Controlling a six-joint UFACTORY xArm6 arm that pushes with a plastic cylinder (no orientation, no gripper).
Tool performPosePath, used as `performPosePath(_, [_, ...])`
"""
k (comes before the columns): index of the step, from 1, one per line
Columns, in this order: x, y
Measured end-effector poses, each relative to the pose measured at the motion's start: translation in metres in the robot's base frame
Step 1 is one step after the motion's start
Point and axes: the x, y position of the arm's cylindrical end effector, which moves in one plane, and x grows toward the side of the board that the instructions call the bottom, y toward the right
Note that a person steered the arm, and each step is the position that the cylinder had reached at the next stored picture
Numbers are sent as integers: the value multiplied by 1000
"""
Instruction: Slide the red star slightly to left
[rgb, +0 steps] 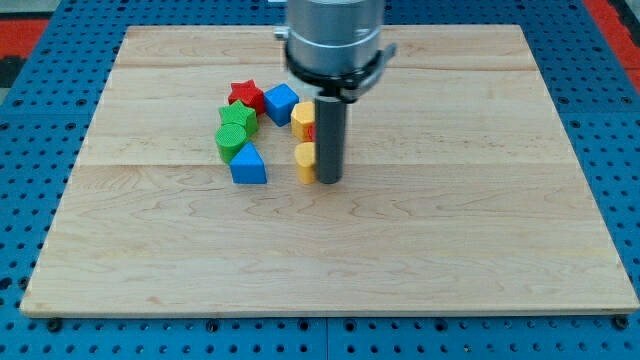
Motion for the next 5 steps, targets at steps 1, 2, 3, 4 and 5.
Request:
performPosePath(1, [0,-23])
performPosePath(2, [13,-12])
performPosePath(3, [12,27])
performPosePath(4, [-9,53])
performPosePath(5, [-36,58])
